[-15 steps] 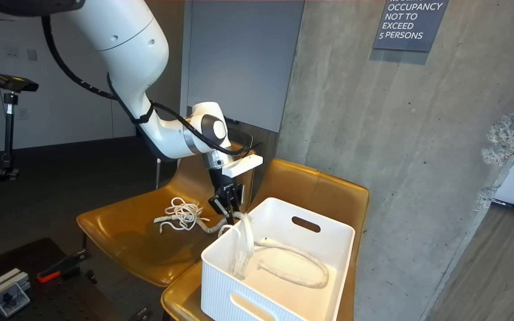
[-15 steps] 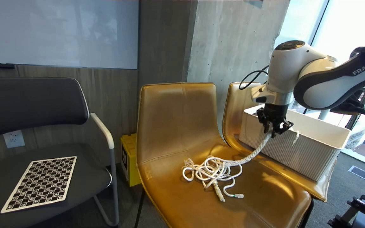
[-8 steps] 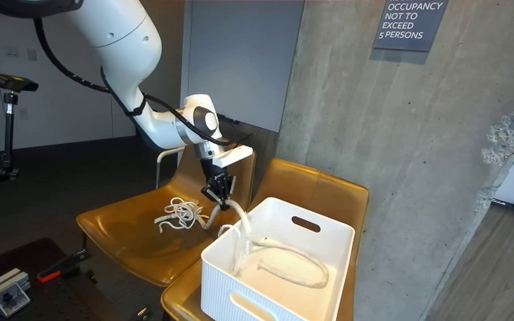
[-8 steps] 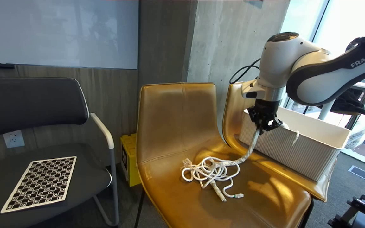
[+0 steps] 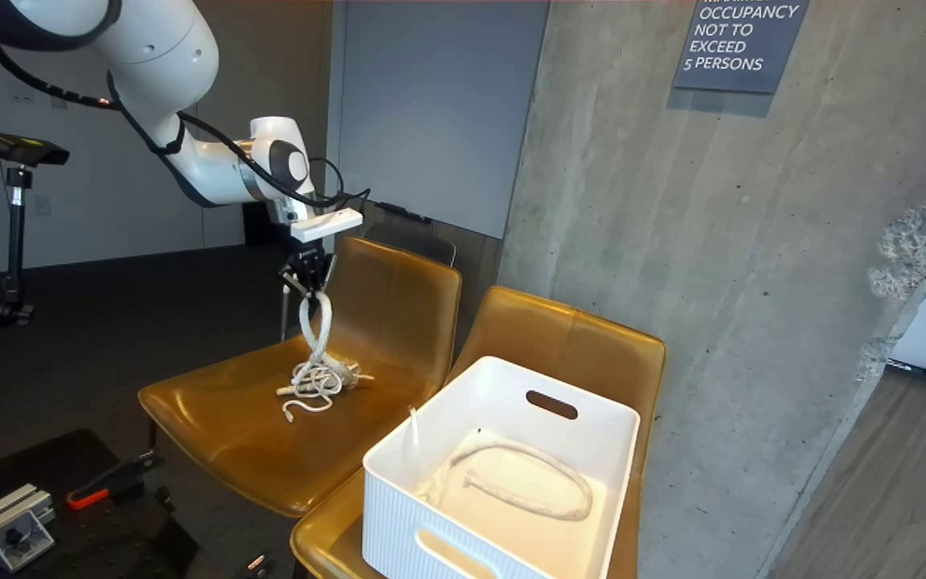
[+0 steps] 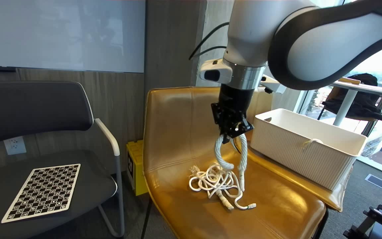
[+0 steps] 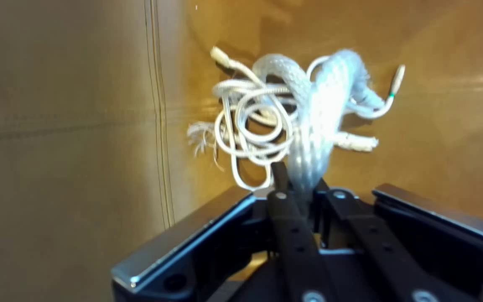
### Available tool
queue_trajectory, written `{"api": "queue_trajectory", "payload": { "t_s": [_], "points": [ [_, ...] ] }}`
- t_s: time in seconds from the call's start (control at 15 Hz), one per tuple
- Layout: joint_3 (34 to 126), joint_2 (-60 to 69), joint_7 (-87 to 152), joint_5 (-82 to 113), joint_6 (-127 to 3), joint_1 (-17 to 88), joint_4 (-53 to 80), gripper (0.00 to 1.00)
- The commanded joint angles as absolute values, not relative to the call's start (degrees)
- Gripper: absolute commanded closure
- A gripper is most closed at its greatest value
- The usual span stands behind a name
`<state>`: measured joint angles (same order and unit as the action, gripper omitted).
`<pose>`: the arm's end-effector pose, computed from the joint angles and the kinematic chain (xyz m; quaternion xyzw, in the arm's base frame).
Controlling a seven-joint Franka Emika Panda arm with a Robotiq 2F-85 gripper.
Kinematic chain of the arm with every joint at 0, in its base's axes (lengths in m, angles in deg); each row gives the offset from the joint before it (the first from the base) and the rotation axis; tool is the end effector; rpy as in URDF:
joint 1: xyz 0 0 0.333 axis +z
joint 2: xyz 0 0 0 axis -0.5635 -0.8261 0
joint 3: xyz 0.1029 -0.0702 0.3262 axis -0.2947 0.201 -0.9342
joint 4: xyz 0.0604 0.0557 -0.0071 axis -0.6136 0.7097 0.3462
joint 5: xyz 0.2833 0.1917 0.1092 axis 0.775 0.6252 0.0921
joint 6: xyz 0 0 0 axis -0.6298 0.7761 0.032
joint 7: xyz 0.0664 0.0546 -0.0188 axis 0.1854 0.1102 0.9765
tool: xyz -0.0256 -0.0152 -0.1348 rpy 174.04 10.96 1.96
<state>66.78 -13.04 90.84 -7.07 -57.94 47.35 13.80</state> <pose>0.6532 0.2281 0.3067 0.6965 0.7048 0.0000 0.1349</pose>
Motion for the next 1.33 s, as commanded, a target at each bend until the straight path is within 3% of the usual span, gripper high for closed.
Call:
{"api": "queue_trajectory", "payload": {
  "t_s": [0.0, 0.4, 0.47, 0.53, 0.67, 1.13, 1.27],
  "points": [
    [65.67, -16.95, 88.93, -5.74, -55.62, 50.02, 7.31, 0.97],
    [66.28, -17.19, 87.29, -3.92, -57.06, 47.45, 7.83, 0.97],
    [66.16, -16.77, 86.83, -2.74, -57.29, 46.47, 8.15, 0.88],
    [65.89, -16.36, 86.33, -1.16, -57.48, 45.41, 8.36, 0.63],
    [64.63, -15.23, 85.22, 3.55, -58.34, 43.16, 9.41, 0.57],
    [65.67, -4.42, 79.69, 8.56, -68.28, 39.0, 25.21, 0.07],
    [66.93, -0.65, 78.37, 6.93, -72.25, 38.12, 31.25, 0.0]
  ]
}}
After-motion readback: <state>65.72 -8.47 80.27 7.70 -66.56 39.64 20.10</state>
